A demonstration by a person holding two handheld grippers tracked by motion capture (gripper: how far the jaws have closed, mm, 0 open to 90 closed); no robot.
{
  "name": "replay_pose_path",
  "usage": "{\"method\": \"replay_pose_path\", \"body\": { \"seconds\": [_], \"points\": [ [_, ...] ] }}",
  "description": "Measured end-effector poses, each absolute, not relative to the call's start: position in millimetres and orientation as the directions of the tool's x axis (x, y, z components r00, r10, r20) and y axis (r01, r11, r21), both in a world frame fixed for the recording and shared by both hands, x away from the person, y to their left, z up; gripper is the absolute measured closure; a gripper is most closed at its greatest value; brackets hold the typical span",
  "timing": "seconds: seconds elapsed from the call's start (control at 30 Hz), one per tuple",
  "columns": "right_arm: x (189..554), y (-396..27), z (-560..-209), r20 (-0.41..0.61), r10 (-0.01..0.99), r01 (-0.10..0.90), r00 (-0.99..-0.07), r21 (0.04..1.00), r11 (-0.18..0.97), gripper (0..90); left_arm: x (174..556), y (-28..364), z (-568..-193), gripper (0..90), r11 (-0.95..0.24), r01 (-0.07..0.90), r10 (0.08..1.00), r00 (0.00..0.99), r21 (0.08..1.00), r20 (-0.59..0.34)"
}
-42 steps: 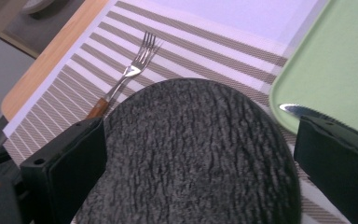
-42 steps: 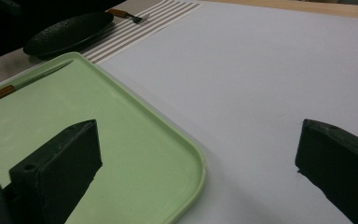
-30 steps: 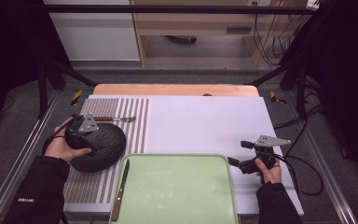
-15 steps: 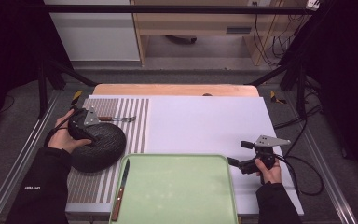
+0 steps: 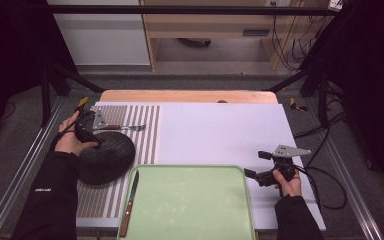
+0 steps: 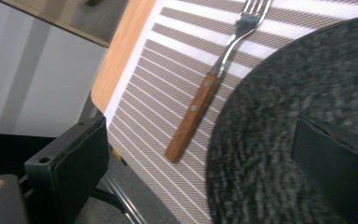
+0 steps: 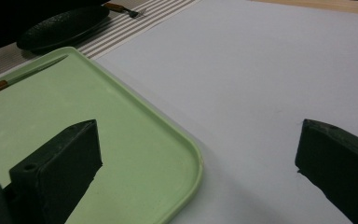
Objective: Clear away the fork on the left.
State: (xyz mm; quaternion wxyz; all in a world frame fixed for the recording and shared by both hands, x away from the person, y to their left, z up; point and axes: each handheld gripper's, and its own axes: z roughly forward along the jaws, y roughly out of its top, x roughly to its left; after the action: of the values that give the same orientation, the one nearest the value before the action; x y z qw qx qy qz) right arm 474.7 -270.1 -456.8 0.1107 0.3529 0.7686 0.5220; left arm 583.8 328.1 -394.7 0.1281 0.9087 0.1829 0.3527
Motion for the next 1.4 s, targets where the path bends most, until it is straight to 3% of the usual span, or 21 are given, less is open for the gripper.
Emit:
{"method": "replay_pose_path", "body": {
  "seconds": [0.27,0.57,1.23,1.4],
  "points": [
    [475,-270,-457,0.198,0.658,0.429,-0.726,0.879,0.208,0.3,598,336,-404,6.3,-0.938,0.207,0.343,0.658,0.277,0.671],
    [475,-270,-457,0.198,0.66,0.43,-0.725,0.879,0.208,0.3,611,341,-414,10.5,-0.96,0.165,0.276,0.674,0.225,0.685],
    [475,-270,-458,0.197,0.661,0.431,-0.724,0.877,0.21,0.4,631,348,-431,28.8,-0.99,0.13,0.135,0.691,0.062,0.71],
    [475,-270,-458,0.199,0.661,0.431,-0.724,0.878,0.209,0.3,632,350,-438,33.7,-0.988,0.14,0.14,0.694,0.058,0.706]
  ]
}}
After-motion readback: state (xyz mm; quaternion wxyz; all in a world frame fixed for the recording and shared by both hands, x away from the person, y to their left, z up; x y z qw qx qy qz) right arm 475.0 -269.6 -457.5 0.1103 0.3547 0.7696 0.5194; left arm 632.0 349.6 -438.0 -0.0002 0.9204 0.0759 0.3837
